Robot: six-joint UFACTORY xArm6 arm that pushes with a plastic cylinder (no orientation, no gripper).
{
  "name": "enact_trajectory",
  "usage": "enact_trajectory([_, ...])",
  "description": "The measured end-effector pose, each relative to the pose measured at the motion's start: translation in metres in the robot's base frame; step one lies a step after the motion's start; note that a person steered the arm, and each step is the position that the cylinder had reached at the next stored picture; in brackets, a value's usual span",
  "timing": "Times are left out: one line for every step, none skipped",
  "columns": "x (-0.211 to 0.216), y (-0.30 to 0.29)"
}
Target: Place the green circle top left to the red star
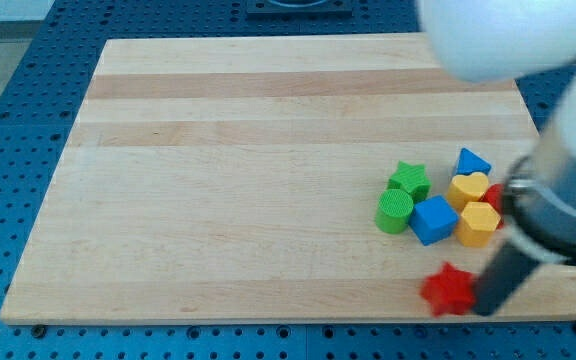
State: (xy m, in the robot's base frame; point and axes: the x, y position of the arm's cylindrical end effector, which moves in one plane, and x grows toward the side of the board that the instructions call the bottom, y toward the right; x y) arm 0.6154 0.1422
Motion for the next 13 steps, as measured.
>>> enact_trajectory([-0.017,-0.108])
enact_trajectory([-0.025,-0.110])
enact_trajectory([-0.026,-0.034])
enact_trajectory([-0.026,0.074])
enact_trajectory([-0.046,0.090])
enact_trajectory([-0.062,0.007])
enact_trajectory([-0.073,-0.054])
enact_trajectory([-0.078,-0.064])
enact_trajectory([-0.078,-0.038])
enact_trajectory([-0.095,-0.042])
enact_trajectory([-0.125,-0.103])
enact_trajectory([-0.145,-0.087])
enact_trajectory([-0.199,-0.112])
